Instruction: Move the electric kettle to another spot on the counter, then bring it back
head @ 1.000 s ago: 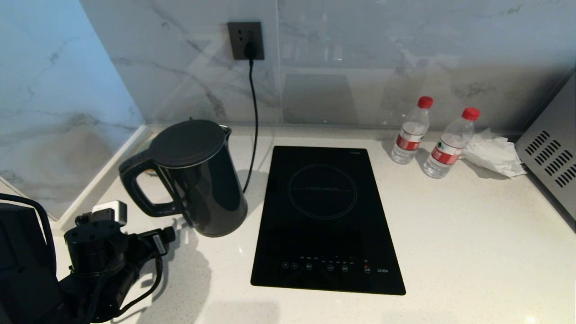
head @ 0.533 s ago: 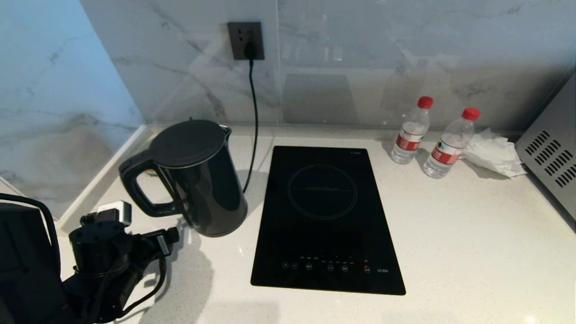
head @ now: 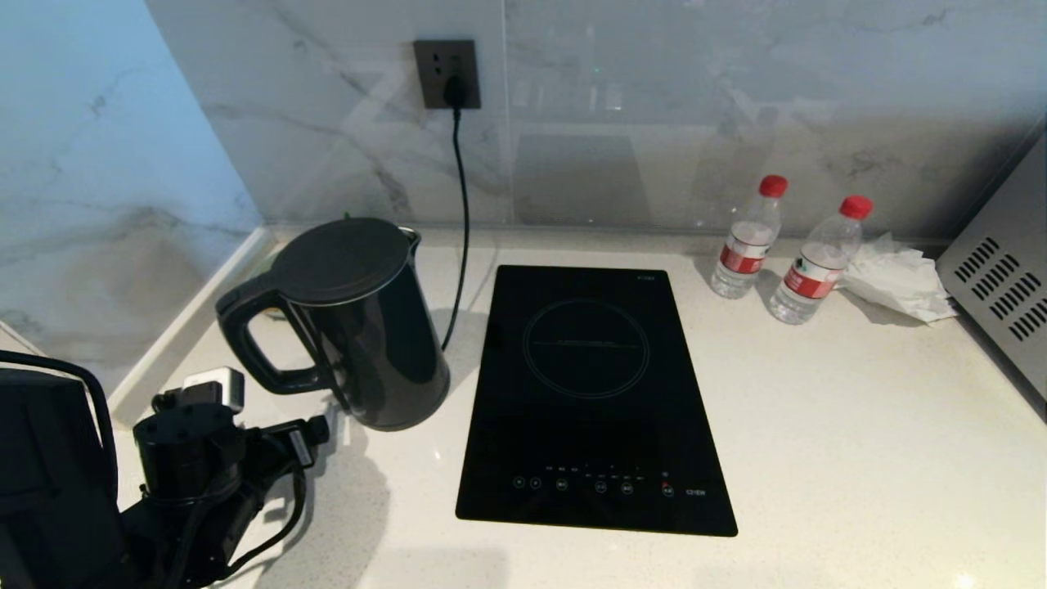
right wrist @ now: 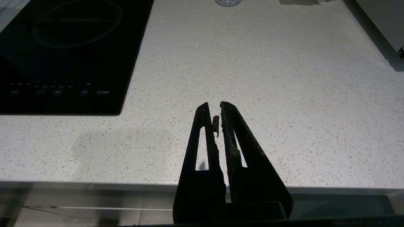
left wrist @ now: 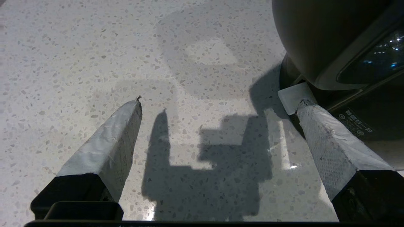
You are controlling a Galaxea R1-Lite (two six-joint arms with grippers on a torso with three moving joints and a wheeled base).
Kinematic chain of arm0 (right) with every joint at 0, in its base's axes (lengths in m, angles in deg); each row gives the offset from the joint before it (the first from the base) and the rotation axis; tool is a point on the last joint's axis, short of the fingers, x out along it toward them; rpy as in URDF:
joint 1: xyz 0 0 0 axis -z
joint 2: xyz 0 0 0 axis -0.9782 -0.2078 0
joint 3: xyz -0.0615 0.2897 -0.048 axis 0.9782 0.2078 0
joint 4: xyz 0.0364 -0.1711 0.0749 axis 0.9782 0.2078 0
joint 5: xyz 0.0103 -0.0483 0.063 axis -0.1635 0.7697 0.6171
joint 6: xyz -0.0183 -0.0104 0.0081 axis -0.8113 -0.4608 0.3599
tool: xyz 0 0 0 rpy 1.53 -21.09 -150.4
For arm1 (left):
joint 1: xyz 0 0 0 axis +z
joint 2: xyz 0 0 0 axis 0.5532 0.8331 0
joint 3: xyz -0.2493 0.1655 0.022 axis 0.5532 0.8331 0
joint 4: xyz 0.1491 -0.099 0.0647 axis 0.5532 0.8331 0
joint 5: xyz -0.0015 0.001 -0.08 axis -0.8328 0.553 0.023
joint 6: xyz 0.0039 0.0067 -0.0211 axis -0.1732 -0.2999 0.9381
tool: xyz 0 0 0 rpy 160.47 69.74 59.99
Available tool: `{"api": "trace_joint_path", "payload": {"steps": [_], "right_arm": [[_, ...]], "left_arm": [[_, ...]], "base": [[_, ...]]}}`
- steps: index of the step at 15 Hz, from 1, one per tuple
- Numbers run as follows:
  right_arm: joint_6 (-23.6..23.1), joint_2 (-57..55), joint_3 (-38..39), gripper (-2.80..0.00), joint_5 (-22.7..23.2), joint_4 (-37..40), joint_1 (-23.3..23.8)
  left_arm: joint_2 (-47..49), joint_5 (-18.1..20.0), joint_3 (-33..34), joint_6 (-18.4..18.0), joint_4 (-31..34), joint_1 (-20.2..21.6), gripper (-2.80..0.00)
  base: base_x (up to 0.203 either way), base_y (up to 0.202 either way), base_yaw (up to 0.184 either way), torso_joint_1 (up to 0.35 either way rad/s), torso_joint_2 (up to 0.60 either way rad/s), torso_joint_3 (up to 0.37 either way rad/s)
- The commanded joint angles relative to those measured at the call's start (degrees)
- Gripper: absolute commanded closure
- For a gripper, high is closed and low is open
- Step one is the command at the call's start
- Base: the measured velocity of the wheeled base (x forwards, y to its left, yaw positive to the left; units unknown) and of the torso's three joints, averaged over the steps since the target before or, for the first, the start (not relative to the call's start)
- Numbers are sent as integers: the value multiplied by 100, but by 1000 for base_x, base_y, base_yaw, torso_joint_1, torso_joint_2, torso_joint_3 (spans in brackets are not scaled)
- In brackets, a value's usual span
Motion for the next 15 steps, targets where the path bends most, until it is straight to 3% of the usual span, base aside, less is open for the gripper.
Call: {"api": "trace_joint_path", "payload": {"steps": [1, 9, 15], "right_arm": [[-2, 0, -1, 0, 2, -2, 0], [-2, 0, -1, 0, -6, -2, 0], [-2, 0, -1, 0, 2, -2, 0]], "left_arm": [[187, -268, -147, 8, -51, -15, -280], [135, -297, -124, -1, -51, -30, -280], [9, -277, -110, 8, -51, 237, -280]], "base": [[0, 0, 0, 0, 0, 0], [0, 0, 0, 0, 0, 0], [0, 0, 0, 0, 0, 0]]}}
